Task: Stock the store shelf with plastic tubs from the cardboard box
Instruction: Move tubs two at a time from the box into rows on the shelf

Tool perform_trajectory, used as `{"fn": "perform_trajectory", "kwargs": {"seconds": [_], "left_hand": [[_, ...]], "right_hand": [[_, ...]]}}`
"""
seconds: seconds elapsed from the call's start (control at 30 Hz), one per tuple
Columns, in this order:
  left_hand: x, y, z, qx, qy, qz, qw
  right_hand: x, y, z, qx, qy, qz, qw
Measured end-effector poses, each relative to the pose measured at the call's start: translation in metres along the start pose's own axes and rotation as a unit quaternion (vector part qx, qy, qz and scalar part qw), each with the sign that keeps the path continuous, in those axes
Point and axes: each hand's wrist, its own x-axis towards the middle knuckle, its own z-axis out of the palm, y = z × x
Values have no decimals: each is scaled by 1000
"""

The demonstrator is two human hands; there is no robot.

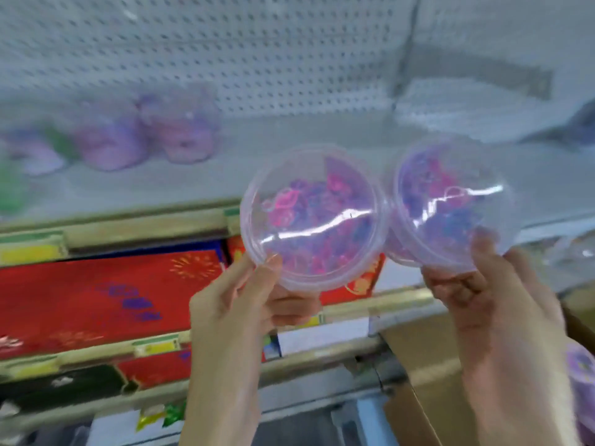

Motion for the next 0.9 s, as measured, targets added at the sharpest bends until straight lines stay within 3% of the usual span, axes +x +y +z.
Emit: {"fn": "perform_trajectory", "kwargs": {"seconds": [0.3, 0.47, 0.9], "left_hand": [[56, 62, -24, 27, 127, 21, 991], [81, 70, -37, 30, 192, 26, 981], [131, 78, -88, 44, 269, -1, 962]], "right_hand": [[46, 3, 81, -54, -159, 80, 983], [81, 8, 115, -92, -240, 83, 963], [104, 50, 169, -151, -290, 107, 939]]}}
